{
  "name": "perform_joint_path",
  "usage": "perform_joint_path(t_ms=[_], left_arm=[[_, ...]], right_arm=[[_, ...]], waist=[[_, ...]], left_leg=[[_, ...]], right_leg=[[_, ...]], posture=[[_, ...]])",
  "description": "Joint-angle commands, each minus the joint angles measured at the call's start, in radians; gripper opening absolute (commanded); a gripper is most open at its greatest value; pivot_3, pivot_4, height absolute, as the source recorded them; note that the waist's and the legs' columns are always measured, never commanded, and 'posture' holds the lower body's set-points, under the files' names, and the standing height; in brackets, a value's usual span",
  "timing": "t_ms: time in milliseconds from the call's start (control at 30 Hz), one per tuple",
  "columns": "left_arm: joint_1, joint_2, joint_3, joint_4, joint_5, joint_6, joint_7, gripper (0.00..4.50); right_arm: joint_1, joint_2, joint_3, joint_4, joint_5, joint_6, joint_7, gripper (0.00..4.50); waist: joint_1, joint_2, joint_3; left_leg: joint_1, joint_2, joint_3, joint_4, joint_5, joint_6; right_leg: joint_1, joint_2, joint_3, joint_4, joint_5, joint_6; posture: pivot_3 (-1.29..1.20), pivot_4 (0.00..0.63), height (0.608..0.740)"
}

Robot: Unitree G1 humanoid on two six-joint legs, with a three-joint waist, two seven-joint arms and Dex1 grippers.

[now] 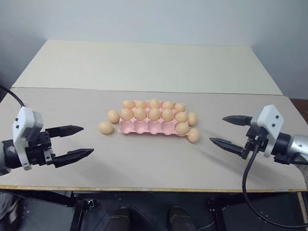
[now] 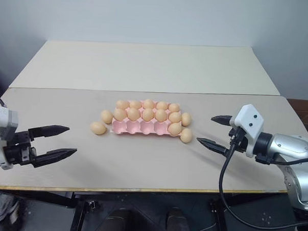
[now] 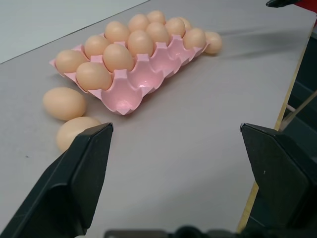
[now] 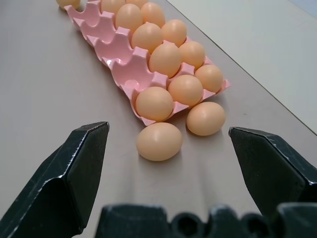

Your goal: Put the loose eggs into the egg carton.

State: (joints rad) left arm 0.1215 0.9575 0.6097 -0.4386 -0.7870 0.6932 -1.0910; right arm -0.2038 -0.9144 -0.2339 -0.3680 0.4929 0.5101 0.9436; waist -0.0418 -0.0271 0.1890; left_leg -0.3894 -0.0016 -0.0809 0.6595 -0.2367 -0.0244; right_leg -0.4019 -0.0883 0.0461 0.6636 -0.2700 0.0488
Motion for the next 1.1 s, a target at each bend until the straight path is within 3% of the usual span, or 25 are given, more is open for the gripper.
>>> perform_joint_path(t_ms=[33, 300, 533, 833, 933, 1067, 1100], left_arm=[[-0.015, 0.003, 0.030, -0.018, -0.033, 0.013, 0.030, 4.49], [-0.012, 0.015, 0.040, -0.045, -0.080, 0.021, 0.022, 4.49], [-0.033, 0.039, 0.021, -0.029, -0.085, 0.018, -0.001, 4.49], [-0.072, 0.060, 0.004, 0.000, -0.082, 0.012, -0.036, 4.49], [-0.079, 0.062, -0.003, 0.007, -0.074, 0.006, -0.045, 4.50], [-0.081, 0.062, -0.006, 0.011, -0.071, 0.001, -0.053, 4.50], [-0.079, 0.061, -0.006, 0.011, -0.069, -0.001, -0.055, 4.50]], right_arm=[[-0.040, 0.003, 0.018, -0.001, -0.015, -0.015, -0.014, 4.50], [-0.126, 0.010, 0.173, 0.086, -0.136, -0.089, 0.014, 4.50], [-0.235, 0.118, 0.341, 0.266, -0.280, -0.167, -0.009, 4.50], [-0.292, 0.190, 0.425, 0.418, -0.397, -0.214, -0.020, 4.50], [-0.292, 0.202, 0.411, 0.436, -0.402, -0.216, -0.016, 3.90], [-0.258, 0.181, 0.363, 0.378, -0.372, -0.179, -0.010, 2.61], [-0.243, 0.172, 0.344, 0.351, -0.364, -0.164, -0.014, 2.53]], waist=[[-0.001, 0.000, 0.000], [0.000, 0.000, 0.000], [-0.002, 0.000, 0.000], [-0.001, 0.000, 0.000], [-0.001, 0.000, 0.000], [-0.001, 0.000, 0.000], [0.000, 0.000, 0.000]], left_leg=[[0.000, 0.000, 0.000, 0.000, 0.000, 0.000], [0.000, 0.000, 0.000, 0.000, 0.000, 0.000], [0.000, 0.000, 0.000, 0.000, 0.000, 0.000], [-0.001, 0.000, 0.000, 0.000, 0.000, 0.000], [-0.001, 0.000, 0.000, 0.000, 0.000, 0.000], [-0.001, 0.000, 0.000, 0.000, 0.000, 0.000], [-0.001, 0.000, 0.000, 0.000, 0.000, 0.000]], right_leg=[[0.000, 0.000, 0.000, 0.000, 0.000, 0.000], [-0.001, 0.000, 0.000, 0.000, 0.000, 0.000], [-0.001, 0.000, 0.000, 0.000, 0.000, 0.000], [-0.002, 0.000, 0.000, 0.000, 0.000, 0.000], [-0.002, 0.000, 0.000, 0.001, 0.000, 0.000], [-0.002, 0.000, 0.000, 0.000, 0.000, 0.000], [-0.002, 0.000, 0.000, 0.000, 0.000, 0.000]], posture=[[0.00, 0.150, 0.740], [0.00, 0.150, 0.740], [0.00, 0.150, 0.740], [0.00, 0.150, 0.740], [0.00, 0.150, 0.740], [0.00, 0.150, 0.740], [0.00, 0.150, 0.740]])
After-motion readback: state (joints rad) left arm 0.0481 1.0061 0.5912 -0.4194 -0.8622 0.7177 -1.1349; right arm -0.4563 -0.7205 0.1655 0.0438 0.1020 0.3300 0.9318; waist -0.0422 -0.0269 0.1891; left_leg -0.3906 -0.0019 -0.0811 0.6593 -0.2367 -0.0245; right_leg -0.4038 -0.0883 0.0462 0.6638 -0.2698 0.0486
